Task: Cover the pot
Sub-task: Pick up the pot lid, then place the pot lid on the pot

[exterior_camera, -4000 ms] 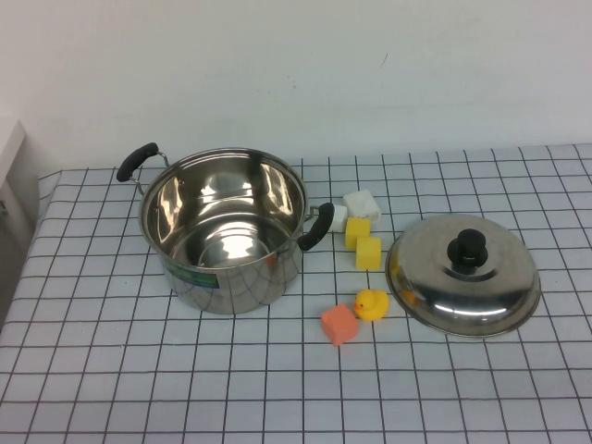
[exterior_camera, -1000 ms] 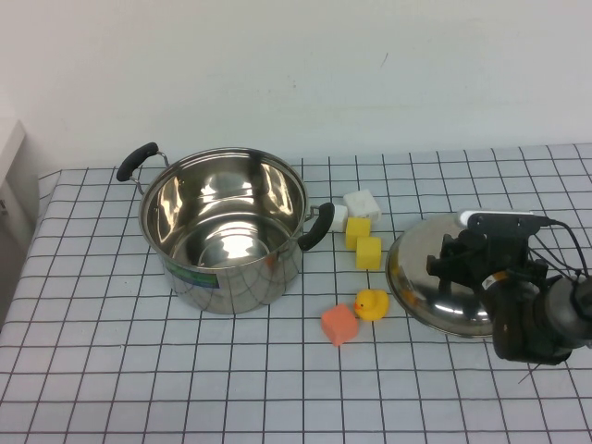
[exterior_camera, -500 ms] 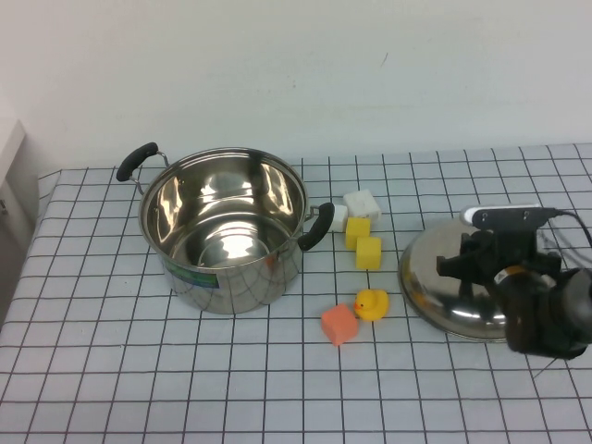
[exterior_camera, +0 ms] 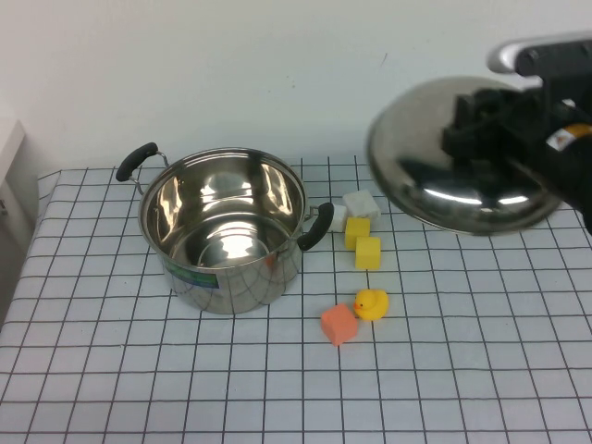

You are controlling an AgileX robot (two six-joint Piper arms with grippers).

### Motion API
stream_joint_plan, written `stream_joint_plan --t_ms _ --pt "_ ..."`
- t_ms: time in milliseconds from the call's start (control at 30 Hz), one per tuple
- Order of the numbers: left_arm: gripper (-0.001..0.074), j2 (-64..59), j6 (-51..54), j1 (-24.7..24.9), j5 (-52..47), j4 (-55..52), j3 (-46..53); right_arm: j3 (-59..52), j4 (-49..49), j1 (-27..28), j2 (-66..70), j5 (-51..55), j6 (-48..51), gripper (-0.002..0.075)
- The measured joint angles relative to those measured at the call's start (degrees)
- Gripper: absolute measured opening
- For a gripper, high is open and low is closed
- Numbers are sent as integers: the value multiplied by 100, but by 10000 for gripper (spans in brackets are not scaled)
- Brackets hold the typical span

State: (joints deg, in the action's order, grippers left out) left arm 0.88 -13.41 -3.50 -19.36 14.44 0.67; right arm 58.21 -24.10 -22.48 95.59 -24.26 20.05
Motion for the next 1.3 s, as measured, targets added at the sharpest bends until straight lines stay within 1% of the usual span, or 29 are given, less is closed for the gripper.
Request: stream_joint_plan --t_ms 167,467,600,800,1033,1300 --pt "-3 0 24 0 0 0 0 999 129 -528 369 748 0 345" --pt "-3 0 24 0 0 0 0 3284 185 -1301 2112 1652 0 345" --pt "-3 0 24 0 0 0 0 4257 192 -1477 2902 2010 21 345" --pt "-3 0 24 0 0 0 0 5438 221 -1590 3764 2328 58 345" --pt "-3 0 24 0 0 0 0 6148 225 -1699 4424 2426 66 345" --pt "-3 0 24 0 0 0 0 6366 234 -1698 4767 2386 223 345"
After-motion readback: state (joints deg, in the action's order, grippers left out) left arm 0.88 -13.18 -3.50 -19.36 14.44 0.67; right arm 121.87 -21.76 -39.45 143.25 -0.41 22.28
